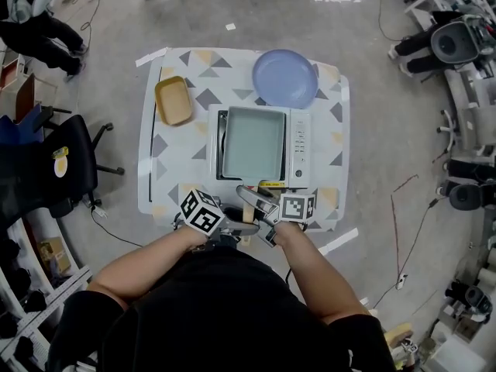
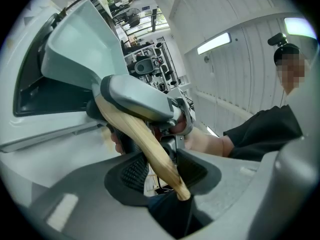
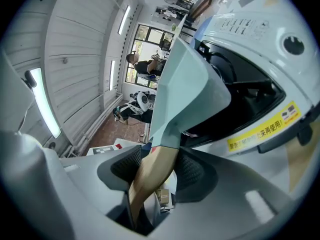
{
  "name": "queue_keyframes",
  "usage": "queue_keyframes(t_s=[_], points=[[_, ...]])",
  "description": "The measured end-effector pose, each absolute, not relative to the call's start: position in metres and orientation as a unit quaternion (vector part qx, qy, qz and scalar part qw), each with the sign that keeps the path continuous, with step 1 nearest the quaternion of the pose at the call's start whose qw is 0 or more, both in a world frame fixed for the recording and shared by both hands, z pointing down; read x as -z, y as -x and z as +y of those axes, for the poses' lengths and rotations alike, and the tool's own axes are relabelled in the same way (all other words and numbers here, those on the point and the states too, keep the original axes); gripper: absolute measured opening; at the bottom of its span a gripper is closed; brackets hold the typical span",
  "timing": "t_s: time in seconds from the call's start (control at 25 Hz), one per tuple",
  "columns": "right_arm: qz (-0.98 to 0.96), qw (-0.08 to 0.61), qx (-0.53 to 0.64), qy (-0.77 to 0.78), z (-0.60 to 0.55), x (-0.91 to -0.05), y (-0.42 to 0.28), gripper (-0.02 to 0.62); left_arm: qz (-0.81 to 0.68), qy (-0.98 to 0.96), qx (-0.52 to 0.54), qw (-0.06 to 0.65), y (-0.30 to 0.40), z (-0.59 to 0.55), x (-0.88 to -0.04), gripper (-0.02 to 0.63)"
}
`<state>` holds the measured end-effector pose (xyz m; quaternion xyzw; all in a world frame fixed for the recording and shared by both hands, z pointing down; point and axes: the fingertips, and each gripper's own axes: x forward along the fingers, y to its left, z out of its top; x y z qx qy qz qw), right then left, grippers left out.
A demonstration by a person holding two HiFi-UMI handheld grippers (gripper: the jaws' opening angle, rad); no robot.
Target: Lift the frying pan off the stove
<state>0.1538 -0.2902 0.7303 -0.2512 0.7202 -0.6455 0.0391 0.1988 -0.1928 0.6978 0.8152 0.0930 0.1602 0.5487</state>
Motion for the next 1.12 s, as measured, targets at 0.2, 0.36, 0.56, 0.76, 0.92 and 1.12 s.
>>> queue_keyframes(t_s=[0.2,0.36,0.56,0.76,0.92,1.12], points=[[0.728,0.052,0.635,0.251,-0.291,-0.715,-0.155,0.230,0.098,-0.823,-0.161,0.535,-0.199,-0.192,-0.685,0.175],[0.737,0.056,0.625,0.253,-0.288,-0.700,-0.158,0.230,0.104,-0.830,-0.164,0.522,-0.202,-0.188,-0.673,0.175],[0.745,0.062,0.614,0.254,-0.280,-0.682,-0.162,0.229,0.113,-0.836,-0.168,0.510,-0.205,-0.178,-0.657,0.176],[0.753,0.070,0.603,0.253,-0.272,-0.663,-0.166,0.230,0.121,-0.843,-0.170,0.496,-0.207,-0.169,-0.641,0.178],[0.761,0.081,0.592,0.250,-0.267,-0.648,-0.168,0.230,0.129,-0.850,-0.177,0.479,-0.206,-0.162,-0.628,0.176],[0.772,0.089,0.578,0.248,-0.257,-0.628,-0.170,0.230,0.144,-0.856,-0.184,0.462,-0.205,-0.151,-0.614,0.176]])
